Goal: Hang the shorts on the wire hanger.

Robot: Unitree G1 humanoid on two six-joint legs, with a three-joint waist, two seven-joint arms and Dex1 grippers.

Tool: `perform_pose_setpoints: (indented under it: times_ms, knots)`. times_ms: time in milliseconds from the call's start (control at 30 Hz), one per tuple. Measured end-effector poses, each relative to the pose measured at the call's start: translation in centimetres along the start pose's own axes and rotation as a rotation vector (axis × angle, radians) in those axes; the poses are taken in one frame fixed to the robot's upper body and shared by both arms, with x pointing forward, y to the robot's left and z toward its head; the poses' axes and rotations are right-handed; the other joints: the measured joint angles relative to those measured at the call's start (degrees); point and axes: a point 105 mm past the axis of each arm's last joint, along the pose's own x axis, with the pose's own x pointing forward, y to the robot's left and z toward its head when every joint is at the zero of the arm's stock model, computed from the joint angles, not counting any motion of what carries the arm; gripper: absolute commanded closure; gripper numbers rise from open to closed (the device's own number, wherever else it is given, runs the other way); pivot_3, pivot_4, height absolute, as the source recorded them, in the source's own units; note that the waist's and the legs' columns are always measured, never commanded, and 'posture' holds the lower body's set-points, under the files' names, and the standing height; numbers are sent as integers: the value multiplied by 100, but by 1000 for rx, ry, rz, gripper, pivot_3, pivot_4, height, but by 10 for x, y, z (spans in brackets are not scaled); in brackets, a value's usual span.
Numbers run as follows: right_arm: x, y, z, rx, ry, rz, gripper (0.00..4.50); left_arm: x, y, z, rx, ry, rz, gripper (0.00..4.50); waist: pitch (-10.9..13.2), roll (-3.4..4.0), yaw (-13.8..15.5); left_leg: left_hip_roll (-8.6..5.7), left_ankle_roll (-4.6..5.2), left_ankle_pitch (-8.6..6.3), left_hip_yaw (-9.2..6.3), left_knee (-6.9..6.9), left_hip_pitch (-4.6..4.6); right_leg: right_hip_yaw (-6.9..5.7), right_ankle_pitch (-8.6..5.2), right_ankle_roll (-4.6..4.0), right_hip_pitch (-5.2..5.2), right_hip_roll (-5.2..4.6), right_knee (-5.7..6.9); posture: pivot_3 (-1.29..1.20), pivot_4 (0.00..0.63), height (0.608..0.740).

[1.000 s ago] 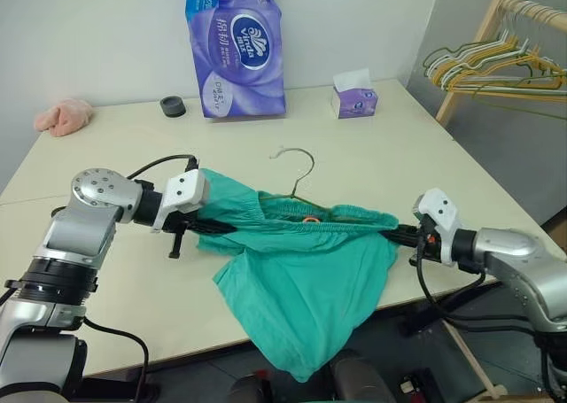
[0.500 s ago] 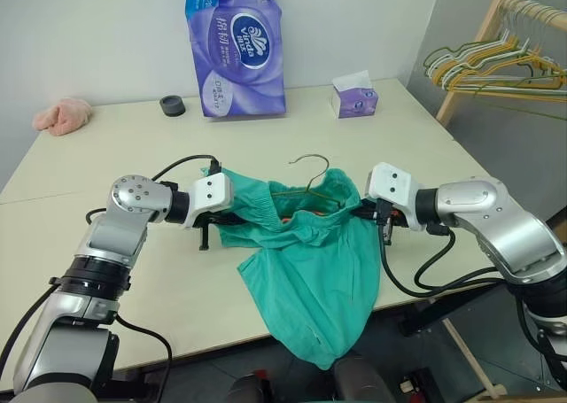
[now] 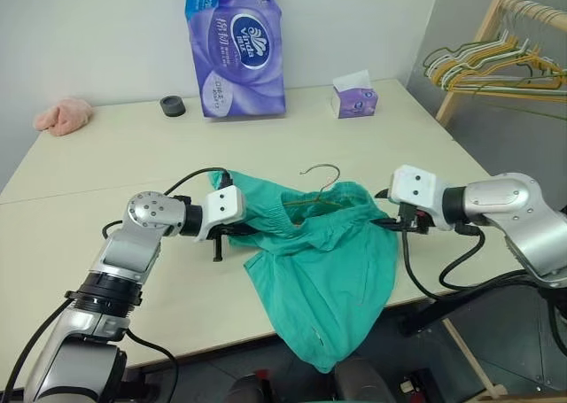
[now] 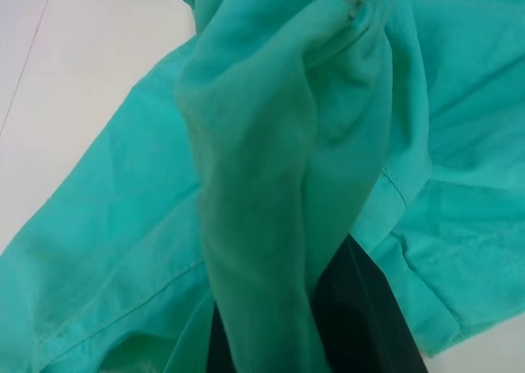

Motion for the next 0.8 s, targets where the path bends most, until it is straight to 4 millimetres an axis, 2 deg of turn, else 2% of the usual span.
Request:
perform_pose_setpoints:
  times_ms: [133,233,333,433,467,700,800]
  knots:
    - [4,0,-10,30,12,5,1859,1,0,0,0,-3,-1,4500,0,0,-11,2,0,0,-1,-2,1,-1,0,0,0,1,-1,-250,64,740]
    - [16,6,-13,71,-15,40,1859,2,-1,1,0,-8,-5,4500,0,0,-16,2,0,0,-1,-3,1,0,0,-1,0,3,0,-246,61,740]
    - [26,10,-12,110,-46,59,1229,2,-1,1,1,-9,-5,4500,0,0,-13,1,0,0,0,-2,1,-1,0,-1,0,3,1,-239,59,740]
    - [29,10,-14,131,-46,65,188,2,-1,1,1,-8,-5,4500,0,0,-2,0,0,0,-2,2,-1,-1,1,0,0,3,1,-238,57,740]
    - [30,10,-13,134,-50,66,71,2,-1,1,1,-9,-5,4500,-1,0,-2,0,0,0,-2,3,-1,-2,1,0,0,2,1,-238,57,740]
    - [54,15,-30,173,6,110,71,2,-1,0,0,-7,-5,4500,-1,1,-17,0,0,0,-2,2,0,-1,1,-1,0,3,2,-241,52,740]
    - [69,18,-25,182,-15,139,71,2,-1,0,-1,-6,-7,4500,-2,1,-34,0,-1,0,-2,2,0,-1,1,-2,-1,2,4,-239,51,740]
